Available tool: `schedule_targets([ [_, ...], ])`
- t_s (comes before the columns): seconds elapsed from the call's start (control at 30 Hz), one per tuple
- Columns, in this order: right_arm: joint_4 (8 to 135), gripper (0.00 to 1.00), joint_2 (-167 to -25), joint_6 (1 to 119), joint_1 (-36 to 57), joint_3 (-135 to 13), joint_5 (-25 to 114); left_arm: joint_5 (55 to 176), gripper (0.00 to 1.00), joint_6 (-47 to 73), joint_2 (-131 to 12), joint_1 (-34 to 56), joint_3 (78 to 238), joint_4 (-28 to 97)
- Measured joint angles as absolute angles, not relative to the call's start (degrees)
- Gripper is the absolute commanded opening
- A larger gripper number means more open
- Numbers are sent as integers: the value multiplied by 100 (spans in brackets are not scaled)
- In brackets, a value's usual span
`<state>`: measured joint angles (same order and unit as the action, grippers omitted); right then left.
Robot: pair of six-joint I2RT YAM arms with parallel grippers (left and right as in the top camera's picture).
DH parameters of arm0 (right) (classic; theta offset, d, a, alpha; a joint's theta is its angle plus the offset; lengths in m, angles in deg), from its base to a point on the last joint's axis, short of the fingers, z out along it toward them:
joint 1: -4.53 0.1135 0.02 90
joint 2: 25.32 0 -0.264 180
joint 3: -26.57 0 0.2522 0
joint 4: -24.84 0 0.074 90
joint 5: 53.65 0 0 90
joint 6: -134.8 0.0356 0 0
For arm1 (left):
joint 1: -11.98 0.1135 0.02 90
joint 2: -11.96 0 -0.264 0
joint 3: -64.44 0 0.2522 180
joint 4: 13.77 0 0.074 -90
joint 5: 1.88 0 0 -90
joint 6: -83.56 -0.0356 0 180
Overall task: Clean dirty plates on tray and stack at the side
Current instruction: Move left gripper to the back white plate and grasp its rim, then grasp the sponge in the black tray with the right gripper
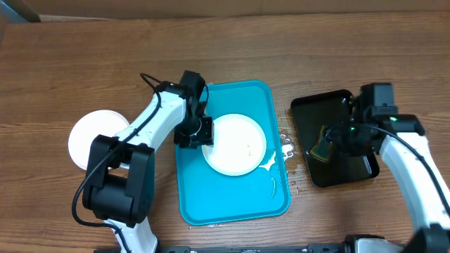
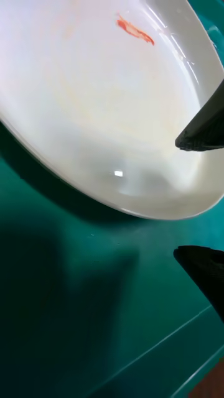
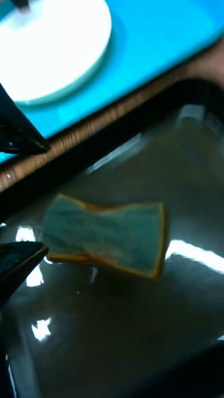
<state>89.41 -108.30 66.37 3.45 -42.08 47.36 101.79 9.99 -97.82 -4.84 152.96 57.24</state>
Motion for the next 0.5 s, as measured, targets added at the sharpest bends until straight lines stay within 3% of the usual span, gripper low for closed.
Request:
schedule_targets([
  [0.17, 8716, 32, -11748, 6787, 428, -3926, 4727, 10408, 45, 529, -9779, -484, 15380, 5722],
  [0.27, 8600, 4, -12139, 6846, 493, -3915, 4732, 10644, 47, 289, -9779, -484, 15502, 5796],
  [0.43, 8630, 4, -12260, 6881, 500, -3946, 4749, 10813, 50, 40, -9764, -484, 15884, 6023],
  [0.5, 8890, 4, -12268, 6877, 496, -4046, 4642, 10834, 55, -59, -9738, -484, 15972, 6015],
])
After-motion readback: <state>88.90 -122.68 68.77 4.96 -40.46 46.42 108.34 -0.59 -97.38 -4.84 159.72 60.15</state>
